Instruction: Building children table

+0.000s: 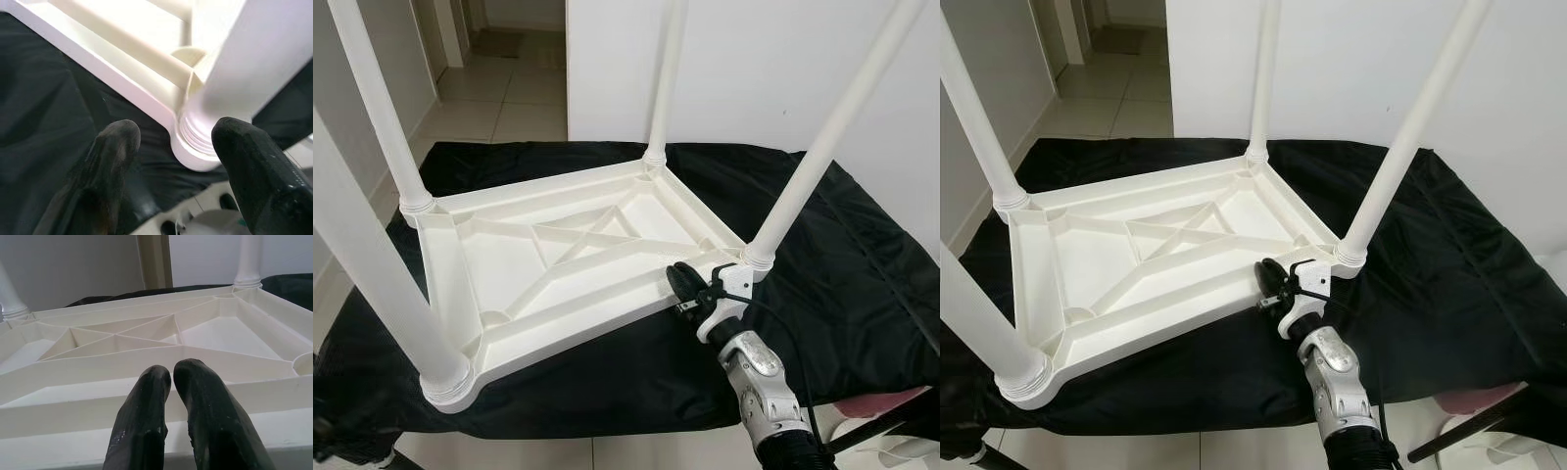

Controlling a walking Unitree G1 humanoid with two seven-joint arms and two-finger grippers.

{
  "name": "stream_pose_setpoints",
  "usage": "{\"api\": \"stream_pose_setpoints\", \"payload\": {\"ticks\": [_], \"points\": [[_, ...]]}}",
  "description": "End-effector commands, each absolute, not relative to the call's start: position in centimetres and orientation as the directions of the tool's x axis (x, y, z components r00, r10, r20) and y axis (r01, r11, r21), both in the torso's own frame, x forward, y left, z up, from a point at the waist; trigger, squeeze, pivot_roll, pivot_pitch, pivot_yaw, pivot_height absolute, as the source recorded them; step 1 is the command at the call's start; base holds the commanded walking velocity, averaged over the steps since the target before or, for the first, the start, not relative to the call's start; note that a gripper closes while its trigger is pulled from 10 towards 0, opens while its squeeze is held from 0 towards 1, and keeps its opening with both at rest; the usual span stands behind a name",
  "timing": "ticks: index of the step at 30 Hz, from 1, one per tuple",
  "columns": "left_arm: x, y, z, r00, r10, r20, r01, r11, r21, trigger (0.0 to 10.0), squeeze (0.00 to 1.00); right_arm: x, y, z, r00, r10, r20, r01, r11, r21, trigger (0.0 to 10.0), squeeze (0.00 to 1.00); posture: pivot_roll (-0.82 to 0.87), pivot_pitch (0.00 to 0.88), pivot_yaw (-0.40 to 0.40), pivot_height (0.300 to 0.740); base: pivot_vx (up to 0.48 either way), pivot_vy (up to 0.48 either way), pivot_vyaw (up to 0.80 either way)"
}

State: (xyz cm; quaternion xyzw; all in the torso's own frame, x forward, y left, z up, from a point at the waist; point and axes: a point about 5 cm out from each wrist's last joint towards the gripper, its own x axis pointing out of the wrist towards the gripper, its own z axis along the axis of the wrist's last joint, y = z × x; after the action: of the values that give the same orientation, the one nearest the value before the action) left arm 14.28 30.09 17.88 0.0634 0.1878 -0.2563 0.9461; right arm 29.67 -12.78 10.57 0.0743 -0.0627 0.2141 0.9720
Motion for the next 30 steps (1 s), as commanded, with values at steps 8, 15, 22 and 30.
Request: {"api": "stream_pose_setpoints", "payload": {"ticks": [8, 15, 22, 30], "points": [[17.6, 31.0, 19.2, 0.958, -0.242, -0.154, 0.264, 0.953, 0.146, 10.0, 0.0, 29.6, -12.4, 10.3, 0.908, 0.388, 0.159, -0.408, 0.904, 0.124, 10.0, 0.0, 0.14, 0.0, -0.032, 0.74, 0.0, 0.0, 0.0], [19.6, 28.3, 19.1, 0.974, -0.225, 0.012, 0.224, 0.974, 0.009, 10.0, 0.0, 29.0, -12.5, 9.5, 0.929, 0.339, 0.147, -0.358, 0.923, 0.141, 10.0, 0.0, 0.14, 0.0, -0.011, 0.74, 0.0, 0.0, 0.0], [20.2, 25.9, 18.1, 0.969, -0.245, 0.038, 0.245, 0.969, -0.012, 10.0, 0.0, 29.7, -14.1, 9.8, 0.975, 0.167, 0.147, -0.18, 0.98, 0.083, 10.0, 0.0, 0.14, 0.0, -0.022, 0.74, 0.0, 0.0, 0.0], [20.5, 23.9, 16.1, 0.954, -0.299, 0.036, 0.301, 0.951, -0.076, 10.0, 0.0, 29.9, -16.6, 9.5, 0.992, -0.026, 0.121, 0.022, 0.999, 0.031, 10.0, 0.0, 0.13, 0.002, -0.038, 0.74, 0.0, 0.0, 0.0]]}}
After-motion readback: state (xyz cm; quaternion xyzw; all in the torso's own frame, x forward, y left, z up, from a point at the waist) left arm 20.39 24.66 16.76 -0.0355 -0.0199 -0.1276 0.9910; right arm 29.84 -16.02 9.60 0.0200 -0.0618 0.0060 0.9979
